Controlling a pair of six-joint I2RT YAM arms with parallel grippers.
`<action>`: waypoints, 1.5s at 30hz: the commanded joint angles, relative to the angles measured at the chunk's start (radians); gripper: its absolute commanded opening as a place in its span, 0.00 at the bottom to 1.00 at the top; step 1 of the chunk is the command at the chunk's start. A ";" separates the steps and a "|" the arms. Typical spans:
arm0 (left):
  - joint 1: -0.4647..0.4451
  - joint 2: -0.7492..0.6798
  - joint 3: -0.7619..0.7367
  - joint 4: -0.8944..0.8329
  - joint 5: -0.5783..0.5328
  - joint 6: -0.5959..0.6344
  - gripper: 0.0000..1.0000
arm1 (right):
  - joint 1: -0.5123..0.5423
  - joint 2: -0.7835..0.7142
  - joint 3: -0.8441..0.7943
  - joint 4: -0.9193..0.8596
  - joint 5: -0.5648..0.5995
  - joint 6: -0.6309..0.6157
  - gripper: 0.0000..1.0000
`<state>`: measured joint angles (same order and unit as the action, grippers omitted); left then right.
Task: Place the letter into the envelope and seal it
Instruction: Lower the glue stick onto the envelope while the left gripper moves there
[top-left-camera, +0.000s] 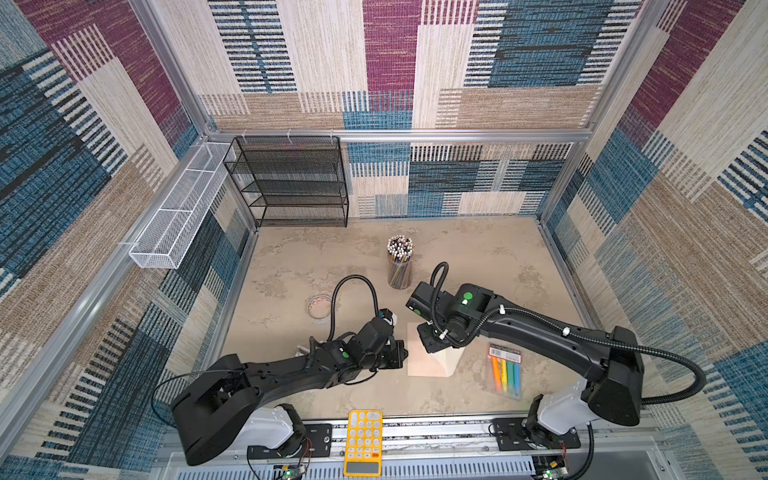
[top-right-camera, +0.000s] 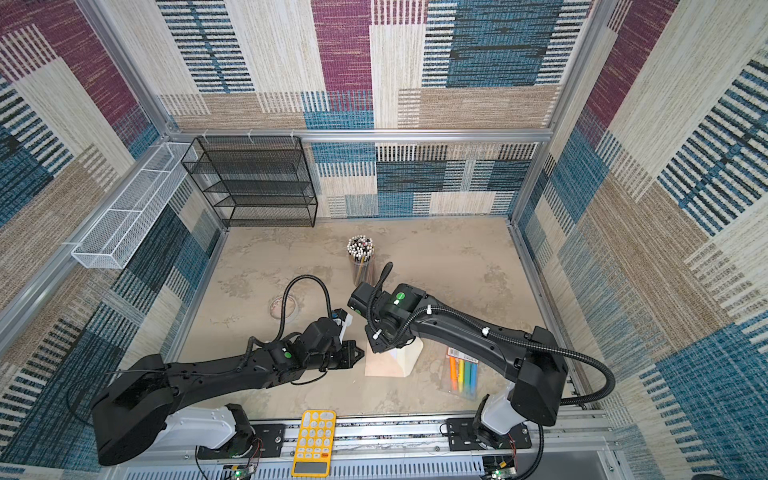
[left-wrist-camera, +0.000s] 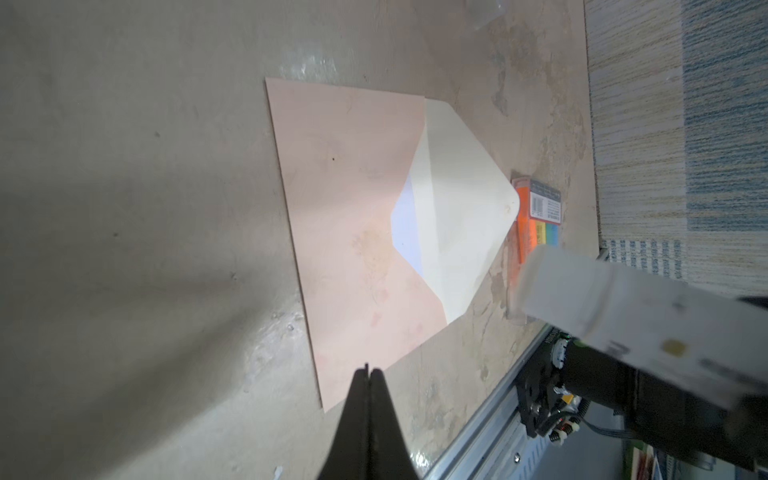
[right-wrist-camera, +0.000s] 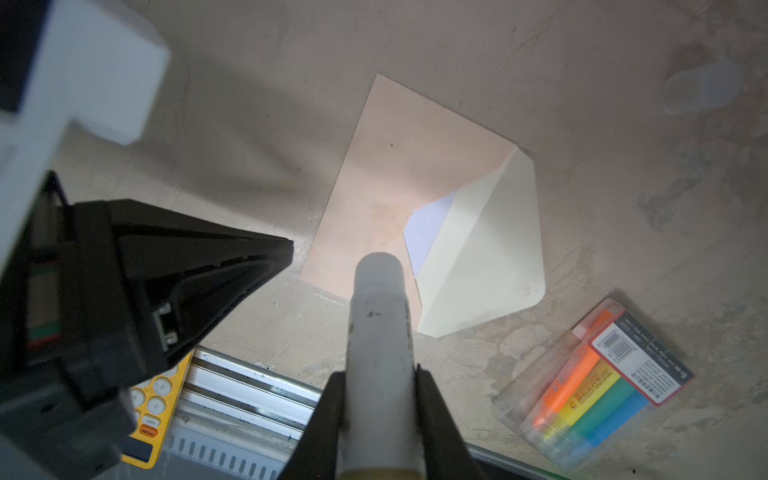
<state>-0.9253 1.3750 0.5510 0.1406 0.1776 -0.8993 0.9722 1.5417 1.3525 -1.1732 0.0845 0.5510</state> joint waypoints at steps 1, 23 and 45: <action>0.006 0.069 -0.009 0.200 0.115 -0.047 0.00 | -0.017 0.033 0.024 -0.009 -0.043 -0.036 0.03; 0.028 0.280 0.001 0.259 0.180 -0.039 0.00 | -0.090 0.197 0.089 -0.017 -0.078 -0.097 0.01; 0.032 0.279 0.007 0.186 0.186 -0.021 0.00 | -0.101 0.274 0.098 -0.051 -0.094 -0.129 0.00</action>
<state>-0.8925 1.6451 0.5556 0.3775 0.3733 -0.9321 0.8730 1.8103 1.4506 -1.2236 -0.0010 0.4294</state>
